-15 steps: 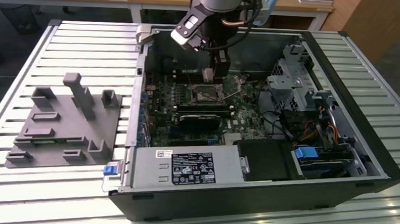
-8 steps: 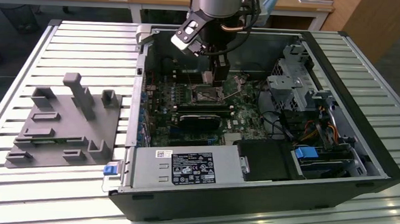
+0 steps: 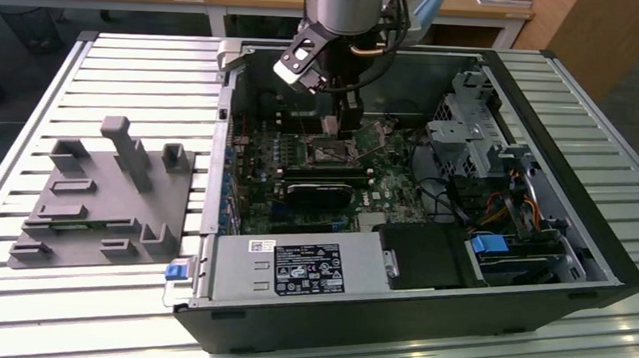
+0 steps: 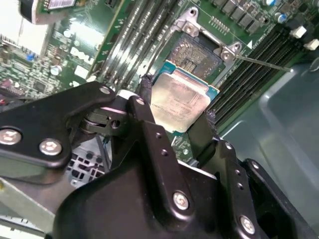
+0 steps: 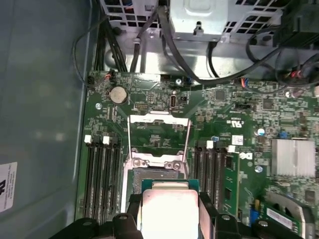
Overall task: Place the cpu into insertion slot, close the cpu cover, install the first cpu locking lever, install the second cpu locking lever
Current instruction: 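Place the cpu into insertion slot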
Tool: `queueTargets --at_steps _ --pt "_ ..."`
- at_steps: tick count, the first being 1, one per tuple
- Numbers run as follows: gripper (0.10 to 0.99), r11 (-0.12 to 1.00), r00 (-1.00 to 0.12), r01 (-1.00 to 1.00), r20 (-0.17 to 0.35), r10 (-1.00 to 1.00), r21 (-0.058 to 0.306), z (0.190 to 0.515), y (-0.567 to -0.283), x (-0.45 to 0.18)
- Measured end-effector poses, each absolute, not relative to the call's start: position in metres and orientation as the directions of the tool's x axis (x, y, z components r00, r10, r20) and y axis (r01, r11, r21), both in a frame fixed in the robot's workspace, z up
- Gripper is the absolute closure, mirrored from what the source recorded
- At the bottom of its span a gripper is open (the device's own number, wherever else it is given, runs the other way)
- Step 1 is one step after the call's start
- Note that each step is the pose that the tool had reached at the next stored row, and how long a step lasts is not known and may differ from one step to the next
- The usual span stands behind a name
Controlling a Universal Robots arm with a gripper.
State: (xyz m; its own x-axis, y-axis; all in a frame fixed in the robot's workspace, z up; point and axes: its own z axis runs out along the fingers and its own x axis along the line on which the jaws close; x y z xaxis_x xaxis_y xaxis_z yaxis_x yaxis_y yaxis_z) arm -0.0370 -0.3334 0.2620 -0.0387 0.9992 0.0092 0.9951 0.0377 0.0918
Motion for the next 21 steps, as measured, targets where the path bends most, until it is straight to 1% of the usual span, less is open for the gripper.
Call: queueTargets --at_steps 21 --pt "0.549 0.038 -0.039 0.995 0.009 0.999 0.091 0.2534 -0.333 -0.037"
